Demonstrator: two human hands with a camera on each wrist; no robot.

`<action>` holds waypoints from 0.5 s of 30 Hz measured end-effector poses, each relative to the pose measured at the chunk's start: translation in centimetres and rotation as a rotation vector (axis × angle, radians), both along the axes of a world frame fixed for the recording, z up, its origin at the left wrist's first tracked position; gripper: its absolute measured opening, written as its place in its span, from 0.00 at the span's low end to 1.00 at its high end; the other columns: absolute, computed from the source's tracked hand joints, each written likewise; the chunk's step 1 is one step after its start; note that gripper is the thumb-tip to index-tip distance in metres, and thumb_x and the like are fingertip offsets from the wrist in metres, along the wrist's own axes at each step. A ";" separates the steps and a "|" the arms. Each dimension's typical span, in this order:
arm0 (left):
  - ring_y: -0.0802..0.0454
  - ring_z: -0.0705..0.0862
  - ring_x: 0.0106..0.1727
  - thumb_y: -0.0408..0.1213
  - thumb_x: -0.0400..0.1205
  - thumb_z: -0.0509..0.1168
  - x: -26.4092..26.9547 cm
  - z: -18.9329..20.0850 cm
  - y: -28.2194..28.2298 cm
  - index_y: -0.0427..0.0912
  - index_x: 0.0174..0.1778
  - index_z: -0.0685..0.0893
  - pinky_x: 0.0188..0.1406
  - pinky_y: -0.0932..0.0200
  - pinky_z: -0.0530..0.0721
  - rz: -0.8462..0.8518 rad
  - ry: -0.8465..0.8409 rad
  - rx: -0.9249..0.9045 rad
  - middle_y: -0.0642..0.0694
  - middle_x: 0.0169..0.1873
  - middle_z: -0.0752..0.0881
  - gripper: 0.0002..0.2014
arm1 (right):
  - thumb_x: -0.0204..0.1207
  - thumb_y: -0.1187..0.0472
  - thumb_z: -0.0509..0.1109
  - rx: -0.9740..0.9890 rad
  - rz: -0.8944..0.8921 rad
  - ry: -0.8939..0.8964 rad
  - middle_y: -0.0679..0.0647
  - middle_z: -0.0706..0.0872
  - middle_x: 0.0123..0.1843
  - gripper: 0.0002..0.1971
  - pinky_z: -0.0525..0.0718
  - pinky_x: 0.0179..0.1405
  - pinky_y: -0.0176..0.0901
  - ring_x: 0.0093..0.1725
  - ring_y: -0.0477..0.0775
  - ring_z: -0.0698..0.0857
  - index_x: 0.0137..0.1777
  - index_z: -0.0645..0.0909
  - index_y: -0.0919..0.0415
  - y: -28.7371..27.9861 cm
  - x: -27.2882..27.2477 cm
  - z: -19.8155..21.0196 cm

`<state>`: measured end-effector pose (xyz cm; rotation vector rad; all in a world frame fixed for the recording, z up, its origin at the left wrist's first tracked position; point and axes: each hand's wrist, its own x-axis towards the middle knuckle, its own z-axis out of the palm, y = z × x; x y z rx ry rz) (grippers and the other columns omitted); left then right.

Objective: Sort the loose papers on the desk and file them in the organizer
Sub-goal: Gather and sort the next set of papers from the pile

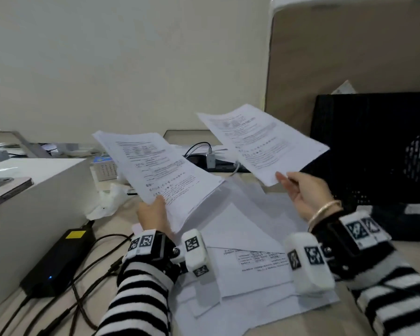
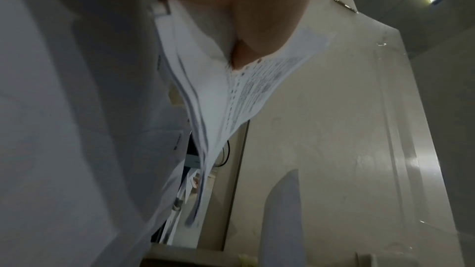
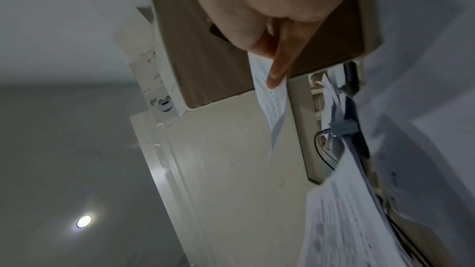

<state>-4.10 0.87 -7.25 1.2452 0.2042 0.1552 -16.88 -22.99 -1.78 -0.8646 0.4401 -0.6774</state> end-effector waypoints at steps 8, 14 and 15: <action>0.45 0.88 0.57 0.50 0.88 0.56 -2.1 0.7 -3.3 0.44 0.66 0.78 0.57 0.48 0.85 -0.423 -0.082 0.027 0.44 0.59 0.87 0.17 | 0.80 0.75 0.63 0.024 0.199 0.023 0.63 0.82 0.40 0.09 0.86 0.27 0.31 0.37 0.55 0.93 0.39 0.74 0.67 2.7 -1.3 -2.8; 0.44 0.89 0.57 0.62 0.75 0.69 -3.4 0.5 -4.9 0.41 0.68 0.78 0.59 0.44 0.86 -0.561 -0.079 0.049 0.43 0.60 0.88 0.33 | 0.79 0.71 0.66 -0.137 0.307 0.183 0.64 0.87 0.38 0.04 0.85 0.24 0.31 0.36 0.54 0.92 0.42 0.77 0.70 3.7 -1.4 -3.5; 0.43 0.89 0.57 0.49 0.81 0.68 -3.7 0.5 -5.1 0.39 0.65 0.81 0.60 0.44 0.85 -0.562 -0.096 0.065 0.40 0.59 0.88 0.22 | 0.79 0.70 0.67 -0.157 0.314 0.199 0.63 0.88 0.36 0.04 0.84 0.22 0.30 0.34 0.52 0.92 0.43 0.78 0.71 3.7 -1.4 -3.6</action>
